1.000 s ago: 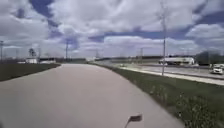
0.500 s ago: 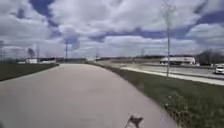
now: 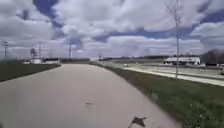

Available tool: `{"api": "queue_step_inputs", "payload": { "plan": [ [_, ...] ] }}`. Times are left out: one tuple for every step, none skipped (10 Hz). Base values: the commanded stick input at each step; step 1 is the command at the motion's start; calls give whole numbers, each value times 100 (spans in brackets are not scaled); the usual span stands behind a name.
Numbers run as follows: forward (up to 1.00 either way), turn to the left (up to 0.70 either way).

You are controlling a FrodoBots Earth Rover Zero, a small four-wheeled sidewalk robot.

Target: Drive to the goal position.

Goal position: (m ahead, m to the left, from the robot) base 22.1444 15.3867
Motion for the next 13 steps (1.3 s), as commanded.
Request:
{"api": "queue_step_inputs", "payload": {
  "plan": [
    [100,27],
    [100,27],
    [100,27],
    [100,0],
    [100,0],
    [100,0],
    [100,0],
    [100,0],
    [100,0],
    [100,0],
    [100,0],
    [100,0],
    [100,0]
  ]
}}
